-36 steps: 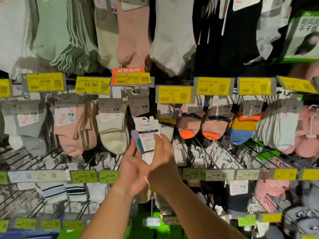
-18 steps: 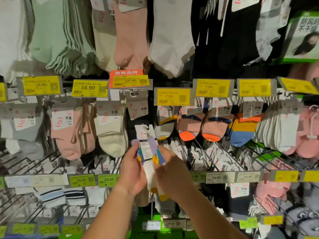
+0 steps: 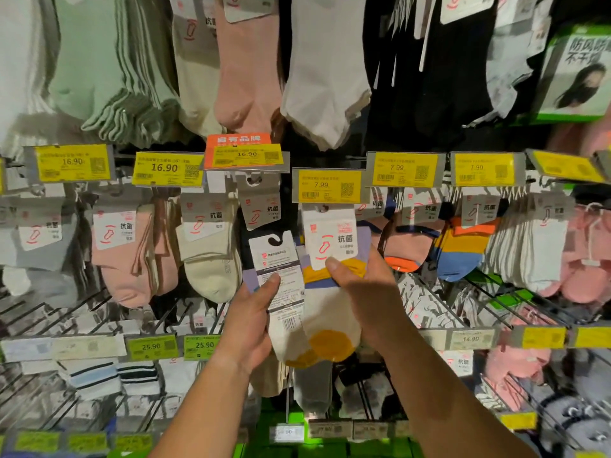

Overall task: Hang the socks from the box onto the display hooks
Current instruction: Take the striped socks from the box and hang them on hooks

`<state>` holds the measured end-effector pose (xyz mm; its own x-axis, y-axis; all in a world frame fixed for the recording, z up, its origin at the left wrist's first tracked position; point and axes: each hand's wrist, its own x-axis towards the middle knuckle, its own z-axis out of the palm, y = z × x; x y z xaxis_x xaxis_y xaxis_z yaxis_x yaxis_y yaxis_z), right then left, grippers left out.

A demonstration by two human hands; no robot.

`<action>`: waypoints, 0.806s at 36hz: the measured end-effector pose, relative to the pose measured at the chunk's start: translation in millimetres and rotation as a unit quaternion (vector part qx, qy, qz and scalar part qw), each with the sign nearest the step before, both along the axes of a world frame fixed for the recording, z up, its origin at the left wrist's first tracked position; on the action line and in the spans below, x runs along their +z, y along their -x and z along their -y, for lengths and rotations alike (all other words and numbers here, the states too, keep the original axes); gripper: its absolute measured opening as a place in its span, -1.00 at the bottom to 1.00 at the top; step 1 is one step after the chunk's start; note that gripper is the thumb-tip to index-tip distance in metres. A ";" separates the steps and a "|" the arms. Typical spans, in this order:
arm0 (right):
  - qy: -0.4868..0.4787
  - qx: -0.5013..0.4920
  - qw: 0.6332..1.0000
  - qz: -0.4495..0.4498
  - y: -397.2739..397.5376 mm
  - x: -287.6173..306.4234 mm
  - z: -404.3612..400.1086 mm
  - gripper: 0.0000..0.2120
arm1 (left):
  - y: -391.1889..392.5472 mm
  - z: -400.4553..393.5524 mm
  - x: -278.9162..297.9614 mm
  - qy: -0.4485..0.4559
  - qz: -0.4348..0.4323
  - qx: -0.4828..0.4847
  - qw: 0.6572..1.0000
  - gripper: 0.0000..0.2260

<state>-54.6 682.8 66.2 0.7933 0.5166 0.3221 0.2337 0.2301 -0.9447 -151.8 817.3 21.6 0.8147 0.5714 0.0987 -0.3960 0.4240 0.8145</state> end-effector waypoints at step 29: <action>0.364 -0.129 0.922 0.018 -87.6 7.4 -94.5 -0.63 | 18.7 -5.8 -5.0 0.029 -0.042 0.053 0.997 -0.77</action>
<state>33.1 777.3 73.6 0.9155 0.4021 -0.0079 0.2258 -0.5301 -0.8174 -170.5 823.1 16.6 0.7528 0.6582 -0.0025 -0.3734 0.4302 0.8218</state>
